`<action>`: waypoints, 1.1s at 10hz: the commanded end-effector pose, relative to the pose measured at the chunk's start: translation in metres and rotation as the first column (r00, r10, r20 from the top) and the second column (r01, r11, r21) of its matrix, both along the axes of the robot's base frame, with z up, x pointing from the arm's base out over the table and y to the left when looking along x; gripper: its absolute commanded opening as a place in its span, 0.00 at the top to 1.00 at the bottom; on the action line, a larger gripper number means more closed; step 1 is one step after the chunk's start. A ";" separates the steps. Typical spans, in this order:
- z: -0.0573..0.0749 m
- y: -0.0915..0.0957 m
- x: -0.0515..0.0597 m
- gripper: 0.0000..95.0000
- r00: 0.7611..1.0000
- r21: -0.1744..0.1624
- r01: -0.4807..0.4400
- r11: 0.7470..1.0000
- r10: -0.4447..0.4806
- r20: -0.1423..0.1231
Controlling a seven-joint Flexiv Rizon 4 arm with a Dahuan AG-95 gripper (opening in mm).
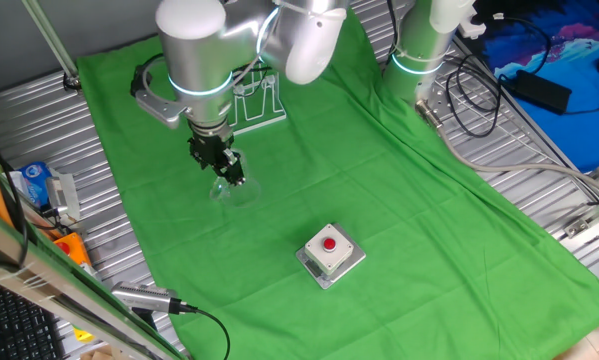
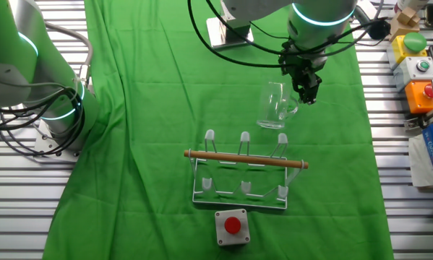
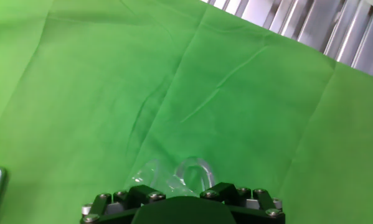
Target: Put the cup on the cup rack
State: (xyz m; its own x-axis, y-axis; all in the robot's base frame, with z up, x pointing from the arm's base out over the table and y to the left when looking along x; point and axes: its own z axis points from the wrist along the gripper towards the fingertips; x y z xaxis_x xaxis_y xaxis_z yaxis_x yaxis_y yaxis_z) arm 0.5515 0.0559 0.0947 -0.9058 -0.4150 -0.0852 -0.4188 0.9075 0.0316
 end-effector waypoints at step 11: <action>0.012 -0.030 -0.008 0.20 0.981 -0.108 -0.195 0.975 0.195 -0.006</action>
State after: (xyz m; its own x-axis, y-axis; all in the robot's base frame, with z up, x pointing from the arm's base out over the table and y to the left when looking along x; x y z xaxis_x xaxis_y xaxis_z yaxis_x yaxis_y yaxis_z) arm 0.5471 0.0308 0.1025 -0.8199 -0.5715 -0.0337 -0.5700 0.8204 -0.0456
